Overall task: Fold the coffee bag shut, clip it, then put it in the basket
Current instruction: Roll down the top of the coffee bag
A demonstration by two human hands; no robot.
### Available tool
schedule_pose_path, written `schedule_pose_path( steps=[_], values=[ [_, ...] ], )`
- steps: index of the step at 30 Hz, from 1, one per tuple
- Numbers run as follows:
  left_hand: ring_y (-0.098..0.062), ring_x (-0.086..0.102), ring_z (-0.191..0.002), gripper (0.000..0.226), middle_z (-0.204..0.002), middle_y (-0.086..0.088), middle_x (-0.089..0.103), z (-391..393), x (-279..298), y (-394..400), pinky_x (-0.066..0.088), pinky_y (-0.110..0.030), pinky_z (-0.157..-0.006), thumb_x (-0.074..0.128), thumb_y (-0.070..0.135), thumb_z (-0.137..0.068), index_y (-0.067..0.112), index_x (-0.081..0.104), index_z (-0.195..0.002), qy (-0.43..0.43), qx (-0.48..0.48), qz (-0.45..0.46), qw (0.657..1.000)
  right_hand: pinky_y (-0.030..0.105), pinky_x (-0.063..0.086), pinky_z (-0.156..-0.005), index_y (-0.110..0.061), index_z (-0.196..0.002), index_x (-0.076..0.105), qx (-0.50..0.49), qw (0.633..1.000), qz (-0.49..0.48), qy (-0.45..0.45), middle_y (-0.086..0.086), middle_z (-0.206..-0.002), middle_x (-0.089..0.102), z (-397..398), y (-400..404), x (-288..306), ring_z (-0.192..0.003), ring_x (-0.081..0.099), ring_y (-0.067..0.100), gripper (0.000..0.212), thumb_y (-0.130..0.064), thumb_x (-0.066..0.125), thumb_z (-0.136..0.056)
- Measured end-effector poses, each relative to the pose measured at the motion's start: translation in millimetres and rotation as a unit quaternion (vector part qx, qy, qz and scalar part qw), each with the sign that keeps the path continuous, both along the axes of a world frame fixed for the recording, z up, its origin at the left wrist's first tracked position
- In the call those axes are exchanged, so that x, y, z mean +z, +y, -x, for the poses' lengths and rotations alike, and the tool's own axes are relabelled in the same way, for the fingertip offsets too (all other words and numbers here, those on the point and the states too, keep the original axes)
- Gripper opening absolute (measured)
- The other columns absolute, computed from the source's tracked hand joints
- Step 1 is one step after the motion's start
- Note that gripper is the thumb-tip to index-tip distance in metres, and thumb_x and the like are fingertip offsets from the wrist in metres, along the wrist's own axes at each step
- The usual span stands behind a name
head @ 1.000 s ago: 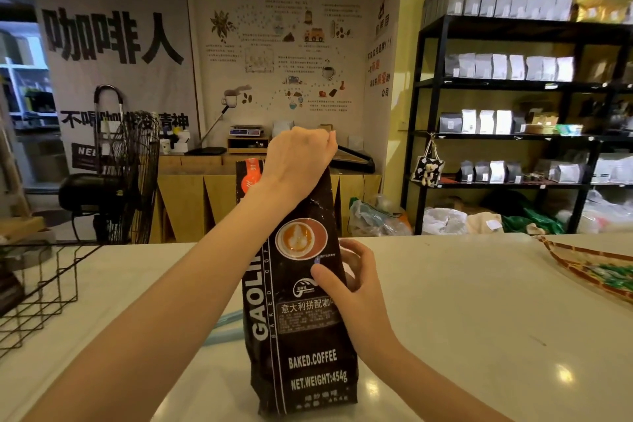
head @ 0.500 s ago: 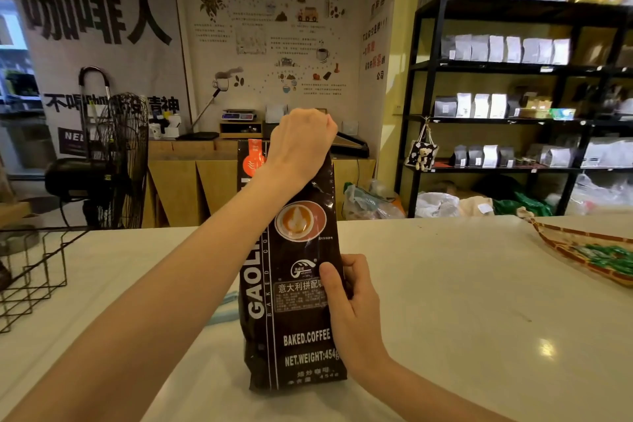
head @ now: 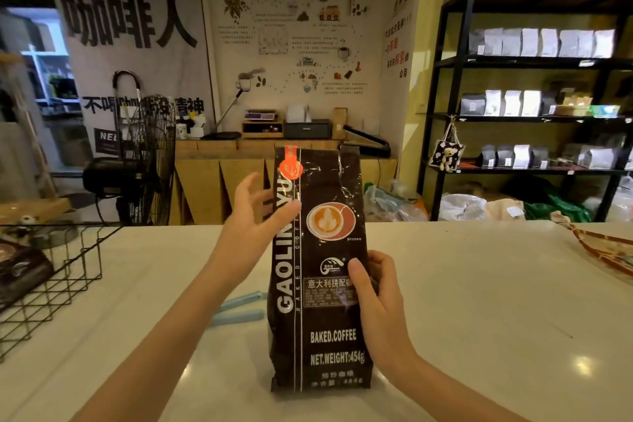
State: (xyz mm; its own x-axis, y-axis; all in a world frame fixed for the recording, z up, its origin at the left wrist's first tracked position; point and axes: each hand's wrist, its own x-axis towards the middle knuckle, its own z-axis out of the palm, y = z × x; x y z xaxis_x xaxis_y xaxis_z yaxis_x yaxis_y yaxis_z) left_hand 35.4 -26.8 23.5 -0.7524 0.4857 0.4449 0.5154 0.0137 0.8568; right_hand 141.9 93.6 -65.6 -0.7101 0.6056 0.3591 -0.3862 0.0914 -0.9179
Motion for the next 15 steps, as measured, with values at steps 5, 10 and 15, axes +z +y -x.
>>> schedule_pose_path(
  steps=[5,10,15],
  values=[
    [-0.005,0.058,-0.105,0.068,-0.128,0.004,0.05,2.8,-8.9,6.3,0.054,-0.017,-0.068,0.06,0.026,-0.078,0.061,0.018,-0.119,0.009,-0.081,-0.101,0.992,0.033,0.056,-0.073,-0.025,-0.1,0.046,0.035,0.999,-0.002,0.002,0.002,-0.097,0.065,5.7,2.2,8.3,-0.088,0.068,0.015,0.034,-0.039,0.061,-0.073],
    [-0.018,0.061,-0.105,0.065,-0.126,-0.004,0.054,-2.2,-6.3,10.1,0.057,-0.026,-0.071,0.059,0.027,-0.075,0.067,0.026,-0.114,0.019,-0.114,-0.121,0.986,0.028,0.056,-0.076,-0.045,-0.115,0.037,0.044,0.993,-0.079,0.077,-0.007,-0.112,0.059,9.1,12.3,51.2,-0.1,0.064,0.01,0.046,-0.032,0.061,-0.079],
    [-0.014,0.067,-0.093,0.049,-0.11,0.001,0.066,1.7,-5.7,7.6,0.057,-0.025,-0.064,0.054,0.029,-0.074,0.055,0.043,-0.114,-0.048,-0.134,-0.163,0.976,0.03,0.057,-0.079,-0.056,-0.121,0.038,0.104,0.983,-0.128,0.086,-0.016,-0.12,0.057,11.0,18.6,70.8,-0.108,0.061,0.009,0.057,-0.025,0.058,-0.077]
  ],
)
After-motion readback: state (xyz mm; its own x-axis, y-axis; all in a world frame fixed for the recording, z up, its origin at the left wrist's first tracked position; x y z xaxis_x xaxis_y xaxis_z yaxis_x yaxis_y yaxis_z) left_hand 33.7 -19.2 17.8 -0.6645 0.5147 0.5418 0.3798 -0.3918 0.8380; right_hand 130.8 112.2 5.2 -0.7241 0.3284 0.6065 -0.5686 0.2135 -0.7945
